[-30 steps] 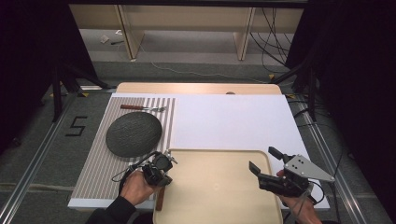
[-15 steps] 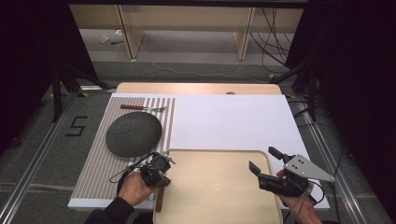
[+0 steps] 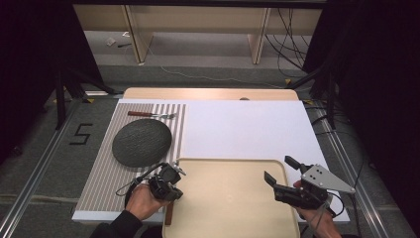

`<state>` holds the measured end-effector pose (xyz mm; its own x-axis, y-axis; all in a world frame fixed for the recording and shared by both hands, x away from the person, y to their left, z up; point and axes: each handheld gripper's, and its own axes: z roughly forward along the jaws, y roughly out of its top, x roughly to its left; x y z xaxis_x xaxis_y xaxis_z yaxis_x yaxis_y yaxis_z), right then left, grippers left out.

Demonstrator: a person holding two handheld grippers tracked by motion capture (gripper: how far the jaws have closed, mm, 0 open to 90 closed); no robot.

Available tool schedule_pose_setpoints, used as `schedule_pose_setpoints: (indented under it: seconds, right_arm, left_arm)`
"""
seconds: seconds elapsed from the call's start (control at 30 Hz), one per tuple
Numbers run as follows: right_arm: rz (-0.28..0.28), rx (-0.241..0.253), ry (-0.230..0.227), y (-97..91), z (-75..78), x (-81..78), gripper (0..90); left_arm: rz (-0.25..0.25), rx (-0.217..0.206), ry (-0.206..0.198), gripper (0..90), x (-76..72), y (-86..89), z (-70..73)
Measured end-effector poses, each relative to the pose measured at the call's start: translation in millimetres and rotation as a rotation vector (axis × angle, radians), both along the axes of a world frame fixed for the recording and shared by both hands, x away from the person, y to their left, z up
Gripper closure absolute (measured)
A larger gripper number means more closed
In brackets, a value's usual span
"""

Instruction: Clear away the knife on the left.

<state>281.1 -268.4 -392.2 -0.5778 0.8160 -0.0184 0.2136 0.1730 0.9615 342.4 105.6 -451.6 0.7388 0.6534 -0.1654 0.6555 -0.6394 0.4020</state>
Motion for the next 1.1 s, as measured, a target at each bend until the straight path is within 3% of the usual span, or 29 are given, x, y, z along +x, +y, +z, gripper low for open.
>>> schedule_pose_setpoints:
  seconds: [0.2, 0.4, 0.53, 0.83, 1.0, 1.1]
  right_arm:
    - [0.0, 0.0, 0.0, -0.2, 0.1, 0.0, 18.8]
    - [-0.001, 0.0, 0.0, -0.2, 0.1, 0.0, 18.8]
    - [-0.001, 0.0, 0.0, -0.2, 0.1, 0.0, 18.8]
    - [-0.001, 0.003, 0.0, -0.3, 0.1, 0.0, 18.7]
    - [0.001, 0.003, -0.001, 0.0, 0.1, -0.1, 18.7]
    - [0.001, 0.004, -0.002, -0.1, 0.1, -0.1, 18.7]
  left_arm:
    - [-0.013, -0.048, -0.056, 50.0, -3.1, -3.0, 2.9]
    - [-0.018, -0.089, -0.105, 37.8, -5.6, -2.0, 6.1]
    - [-0.002, -0.166, -0.164, 31.5, -7.8, 1.2, 12.9]
    - [0.054, -0.271, -0.267, 17.0, -12.3, 8.5, 22.7]
    - [0.083, -0.399, -0.333, 12.5, -16.2, 14.5, 30.9]
    - [0.102, -0.451, -0.383, 9.1, -18.7, 18.5, 36.2]
